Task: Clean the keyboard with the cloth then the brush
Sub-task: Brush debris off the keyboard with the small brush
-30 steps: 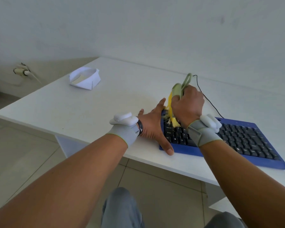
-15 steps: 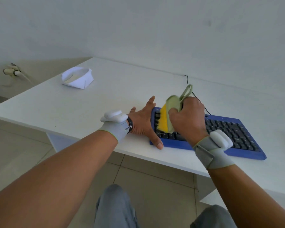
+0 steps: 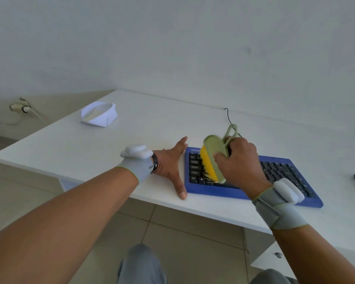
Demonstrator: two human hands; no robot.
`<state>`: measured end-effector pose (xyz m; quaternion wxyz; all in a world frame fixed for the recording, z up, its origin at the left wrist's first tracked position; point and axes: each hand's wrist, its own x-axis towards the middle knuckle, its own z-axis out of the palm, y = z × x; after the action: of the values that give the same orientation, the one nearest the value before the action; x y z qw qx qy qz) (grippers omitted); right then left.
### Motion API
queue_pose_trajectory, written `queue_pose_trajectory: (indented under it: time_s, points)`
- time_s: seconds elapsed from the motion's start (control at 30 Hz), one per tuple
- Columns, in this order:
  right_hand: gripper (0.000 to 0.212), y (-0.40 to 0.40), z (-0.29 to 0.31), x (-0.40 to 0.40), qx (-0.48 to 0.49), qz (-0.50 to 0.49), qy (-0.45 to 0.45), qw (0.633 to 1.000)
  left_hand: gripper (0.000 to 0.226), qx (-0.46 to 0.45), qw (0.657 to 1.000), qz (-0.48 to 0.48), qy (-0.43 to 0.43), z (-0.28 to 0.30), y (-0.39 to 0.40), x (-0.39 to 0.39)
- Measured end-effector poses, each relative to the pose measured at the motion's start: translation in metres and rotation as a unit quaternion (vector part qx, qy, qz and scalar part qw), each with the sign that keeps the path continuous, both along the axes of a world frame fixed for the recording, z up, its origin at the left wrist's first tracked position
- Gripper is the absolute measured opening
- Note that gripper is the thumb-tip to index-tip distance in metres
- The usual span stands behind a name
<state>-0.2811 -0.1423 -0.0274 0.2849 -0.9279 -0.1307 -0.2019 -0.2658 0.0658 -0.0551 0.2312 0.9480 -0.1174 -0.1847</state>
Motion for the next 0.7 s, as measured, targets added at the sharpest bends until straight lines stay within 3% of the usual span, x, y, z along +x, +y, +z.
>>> queue_pose_trajectory:
  time_s: [0.23,0.4,0.63,0.7]
  points:
    - [0.023,-0.015,0.034,-0.019,-0.056,0.073,0.08,0.993,0.17,-0.036,0.999,-0.004,-0.01,-0.012,0.003,0.004]
    - [0.018,-0.007,0.031,-0.01,-0.05,0.054,-0.029,0.997,0.167,-0.022,1.0,-0.011,-0.018,-0.013,0.002,0.003]
    - [0.034,-0.018,0.002,-0.018,-0.174,0.07,0.016,0.982,0.166,-0.054,0.997,0.001,-0.047,-0.016,-0.004,-0.006]
    - [0.029,-0.021,0.008,-0.025,-0.193,0.097,0.046,0.975,0.165,-0.064,0.997,0.007,-0.044,-0.015,-0.004,-0.007]
